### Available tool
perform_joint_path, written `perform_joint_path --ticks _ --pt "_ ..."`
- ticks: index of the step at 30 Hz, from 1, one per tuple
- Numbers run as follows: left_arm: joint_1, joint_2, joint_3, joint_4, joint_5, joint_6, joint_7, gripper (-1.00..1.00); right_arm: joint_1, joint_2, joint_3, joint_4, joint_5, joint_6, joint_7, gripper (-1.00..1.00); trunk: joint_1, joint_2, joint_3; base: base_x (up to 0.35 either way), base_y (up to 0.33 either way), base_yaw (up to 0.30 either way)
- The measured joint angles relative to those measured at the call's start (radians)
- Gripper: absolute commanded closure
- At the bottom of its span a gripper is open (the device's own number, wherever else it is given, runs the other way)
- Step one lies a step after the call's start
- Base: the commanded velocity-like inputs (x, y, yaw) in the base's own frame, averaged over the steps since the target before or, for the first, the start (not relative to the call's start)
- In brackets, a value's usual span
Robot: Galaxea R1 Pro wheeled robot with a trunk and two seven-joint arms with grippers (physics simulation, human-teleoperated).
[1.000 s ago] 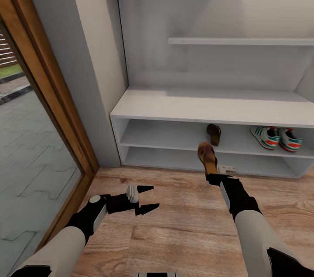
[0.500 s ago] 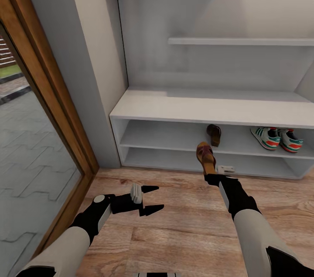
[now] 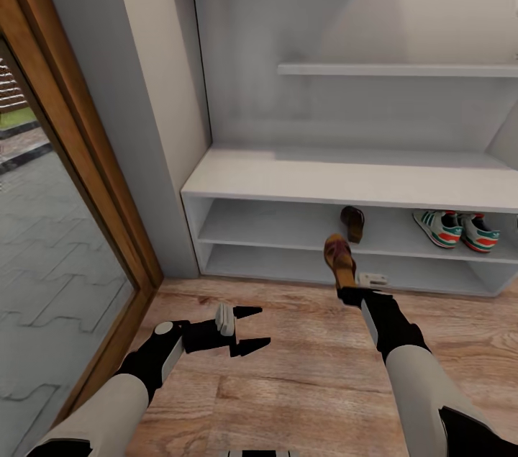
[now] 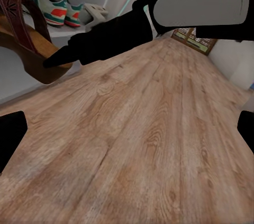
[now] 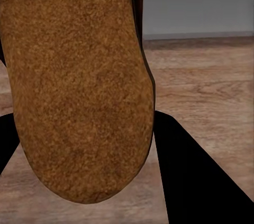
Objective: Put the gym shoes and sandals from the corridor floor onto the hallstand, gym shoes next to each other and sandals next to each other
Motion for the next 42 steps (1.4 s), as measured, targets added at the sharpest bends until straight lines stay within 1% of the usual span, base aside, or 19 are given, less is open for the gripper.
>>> perform_joint_path --ticks 2,13,15,28,32,42 --pt "0.000 0.000 0.000 0.000 0.000 0.000 0.000 -1.00 0.000 0.000 0.000 0.000 0.000 0.000 0.000 1.00 -0.001 0.000 0.008 0.000 0.000 0.000" --pt "0.000 0.000 0.000 0.000 0.000 0.000 0.000 -1.00 0.000 0.000 0.000 0.000 0.000 0.000 0.000 1.00 -0.001 0.001 0.008 0.000 0.000 0.000" --pt "0.000 0.000 0.000 0.000 -0.001 0.000 0.000 -1.00 0.000 0.000 0.000 0.000 0.000 0.000 0.000 1.00 -0.002 0.001 0.015 0.000 0.000 0.000" --pt "0.000 0.000 0.000 0.000 0.000 0.000 -0.002 -1.00 0.000 0.000 0.000 0.000 0.000 0.000 0.000 1.00 -0.002 0.001 0.016 0.010 0.000 0.000" --pt "0.000 0.000 0.000 0.000 0.000 0.000 -0.002 -1.00 0.000 0.000 0.000 0.000 0.001 0.000 0.000 1.00 -0.002 0.001 0.016 0.227 0.000 0.000" --pt "0.000 0.000 0.000 0.000 0.000 0.000 -0.001 -1.00 0.000 0.000 0.000 0.000 0.001 0.000 0.000 1.00 -0.002 0.001 0.016 0.337 -0.001 0.000"
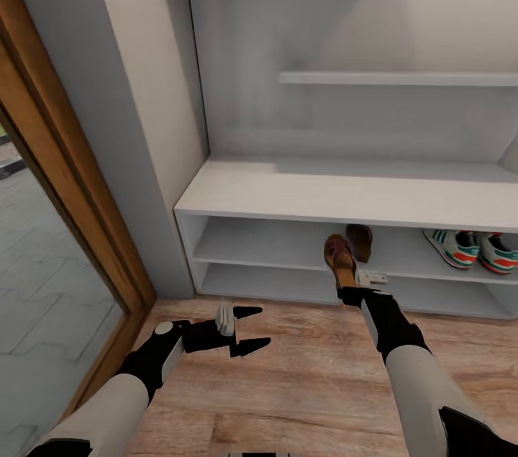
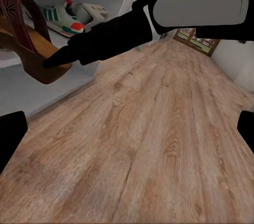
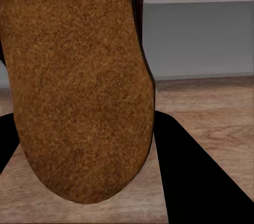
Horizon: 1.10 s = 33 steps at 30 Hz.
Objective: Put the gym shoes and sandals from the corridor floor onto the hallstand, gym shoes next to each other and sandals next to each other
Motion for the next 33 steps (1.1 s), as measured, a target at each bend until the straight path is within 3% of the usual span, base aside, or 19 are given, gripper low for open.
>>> perform_joint_path --ticks 8,33 --pt "0.000 0.000 0.000 0.000 0.000 0.000 0.000 -1.00 0.000 0.000 0.000 0.000 -0.001 0.000 0.001 1.00 0.000 0.000 0.000 0.293 -0.100 0.000" --pt "0.000 0.000 0.000 0.000 0.000 0.001 0.000 -1.00 0.000 0.000 0.000 0.000 0.000 0.000 0.000 1.00 0.001 0.000 0.000 0.085 -0.020 0.000"
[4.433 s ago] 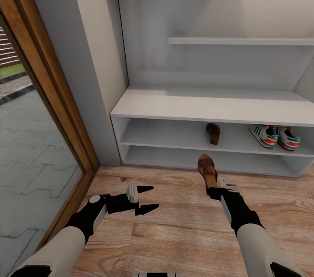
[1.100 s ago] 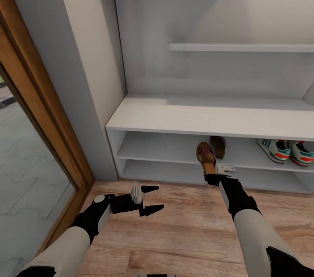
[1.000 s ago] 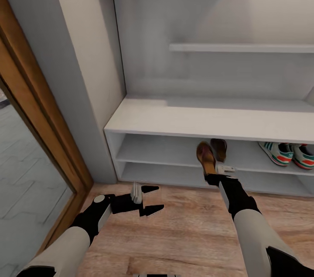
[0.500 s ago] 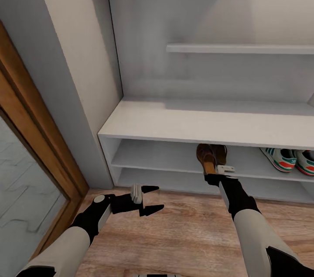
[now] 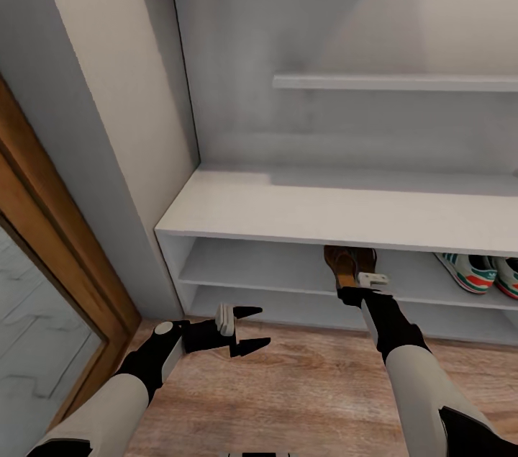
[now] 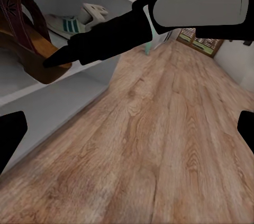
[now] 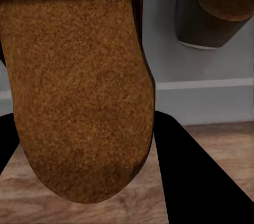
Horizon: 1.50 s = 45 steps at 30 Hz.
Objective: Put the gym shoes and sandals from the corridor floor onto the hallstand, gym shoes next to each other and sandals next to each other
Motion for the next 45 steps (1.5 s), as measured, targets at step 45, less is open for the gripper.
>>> perform_joint_path --ticks 45 --pt "0.000 0.000 0.000 0.000 0.000 -0.001 0.000 -1.00 0.000 0.000 -0.001 0.000 -0.001 0.000 -0.001 1.00 0.004 -0.002 -0.035 0.060 0.000 0.000"
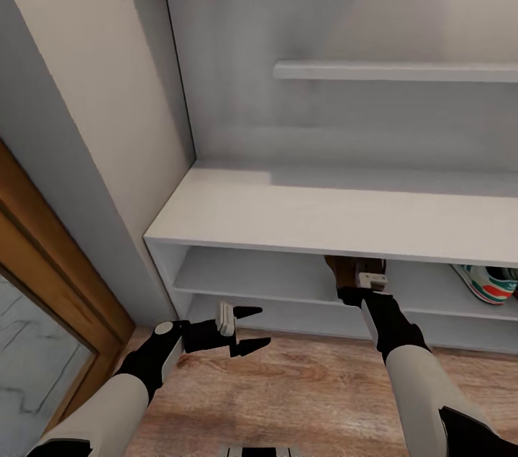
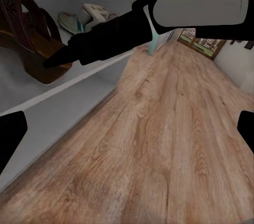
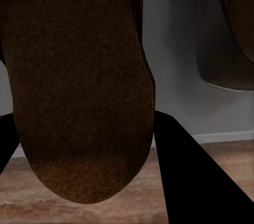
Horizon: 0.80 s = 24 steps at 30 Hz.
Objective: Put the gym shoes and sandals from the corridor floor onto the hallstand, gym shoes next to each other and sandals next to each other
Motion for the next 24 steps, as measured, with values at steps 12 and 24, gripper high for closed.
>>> perform_joint_path --ticks 12,24 --pt "0.000 0.000 0.000 0.000 0.000 0.000 0.000 -1.00 0.000 0.000 0.000 0.000 0.000 0.000 0.000 1.00 0.002 -0.001 -0.019 0.000 0.000 0.000" --pt "0.000 0.000 -0.001 0.000 0.000 0.000 0.000 -1.00 0.000 0.000 0.000 0.000 0.000 0.000 0.000 1.00 0.002 -0.001 -0.019 0.049 0.000 0.000"
